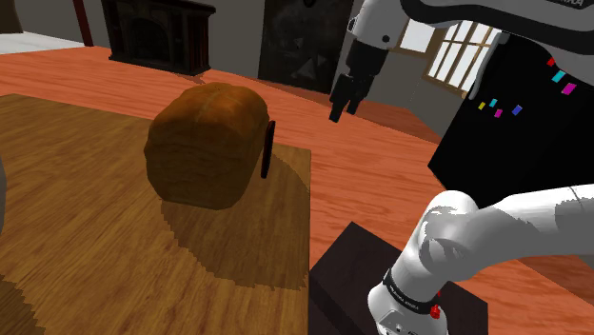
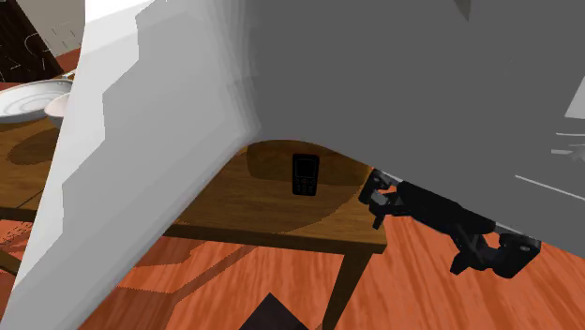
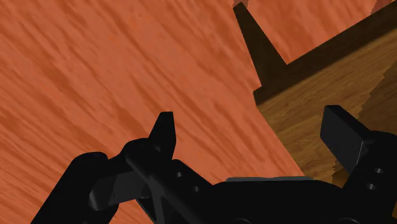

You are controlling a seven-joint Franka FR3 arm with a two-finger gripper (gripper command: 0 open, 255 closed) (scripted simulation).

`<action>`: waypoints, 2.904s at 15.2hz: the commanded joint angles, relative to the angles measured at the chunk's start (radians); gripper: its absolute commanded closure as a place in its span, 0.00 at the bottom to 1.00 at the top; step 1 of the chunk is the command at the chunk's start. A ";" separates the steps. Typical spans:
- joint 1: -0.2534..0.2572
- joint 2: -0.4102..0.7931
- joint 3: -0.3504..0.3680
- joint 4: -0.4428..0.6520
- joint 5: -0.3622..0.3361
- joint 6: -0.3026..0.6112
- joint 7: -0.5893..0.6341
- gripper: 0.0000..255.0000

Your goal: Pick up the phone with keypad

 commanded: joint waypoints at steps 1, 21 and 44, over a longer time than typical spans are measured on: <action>0.000 0.000 0.000 0.000 0.000 0.000 0.000 0.00; 0.226 0.445 0.189 0.381 0.116 -0.059 -0.174 0.00; 0.226 0.456 0.188 0.425 0.114 -0.091 -0.171 1.00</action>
